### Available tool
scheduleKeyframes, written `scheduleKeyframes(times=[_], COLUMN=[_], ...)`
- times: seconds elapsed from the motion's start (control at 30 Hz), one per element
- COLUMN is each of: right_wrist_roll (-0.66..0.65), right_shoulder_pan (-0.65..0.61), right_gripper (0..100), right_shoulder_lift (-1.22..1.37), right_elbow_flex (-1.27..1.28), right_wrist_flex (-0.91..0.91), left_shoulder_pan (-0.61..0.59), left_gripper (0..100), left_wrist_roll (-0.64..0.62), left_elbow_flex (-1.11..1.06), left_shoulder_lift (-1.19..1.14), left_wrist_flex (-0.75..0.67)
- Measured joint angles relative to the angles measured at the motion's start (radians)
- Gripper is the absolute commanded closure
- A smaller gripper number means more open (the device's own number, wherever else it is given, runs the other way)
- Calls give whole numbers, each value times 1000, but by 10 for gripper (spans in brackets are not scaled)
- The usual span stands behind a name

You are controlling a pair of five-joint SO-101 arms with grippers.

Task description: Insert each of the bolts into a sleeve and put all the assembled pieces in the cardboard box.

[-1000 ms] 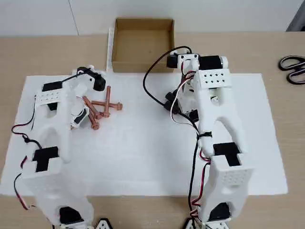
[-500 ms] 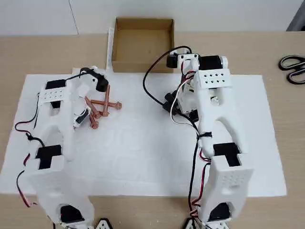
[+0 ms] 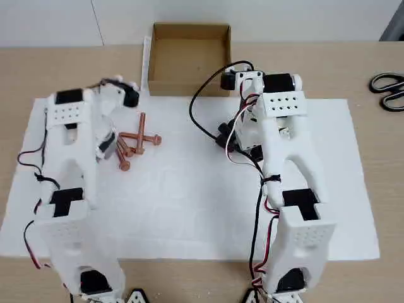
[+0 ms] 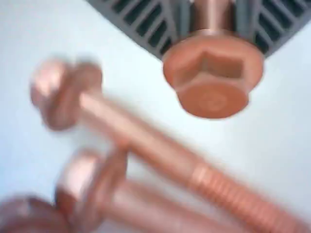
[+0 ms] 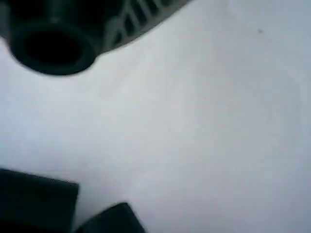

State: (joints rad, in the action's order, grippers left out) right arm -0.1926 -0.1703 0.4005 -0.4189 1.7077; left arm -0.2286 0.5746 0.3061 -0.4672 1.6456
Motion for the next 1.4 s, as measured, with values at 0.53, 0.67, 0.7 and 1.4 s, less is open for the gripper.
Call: scheduleKeyframes(times=[0.53,0.67,0.7,1.4], right_wrist_roll=[0,0,0,63], right_shoulder_pan=[0,0,0,-14], right_gripper=[995,995,995,995], right_shoulder_lift=[-476,-640,-680,-1444], right_elbow_flex=[0,0,0,508], right_wrist_flex=[2,6,6,-106], left_shoulder_pan=[0,0,0,2], left_gripper=[993,994,994,994], left_wrist_roll=[-249,-310,-316,-635], left_elbow_flex=[212,198,181,-548], left_shoulder_lift=[404,611,663,1505], left_wrist_flex=[94,94,94,-232])
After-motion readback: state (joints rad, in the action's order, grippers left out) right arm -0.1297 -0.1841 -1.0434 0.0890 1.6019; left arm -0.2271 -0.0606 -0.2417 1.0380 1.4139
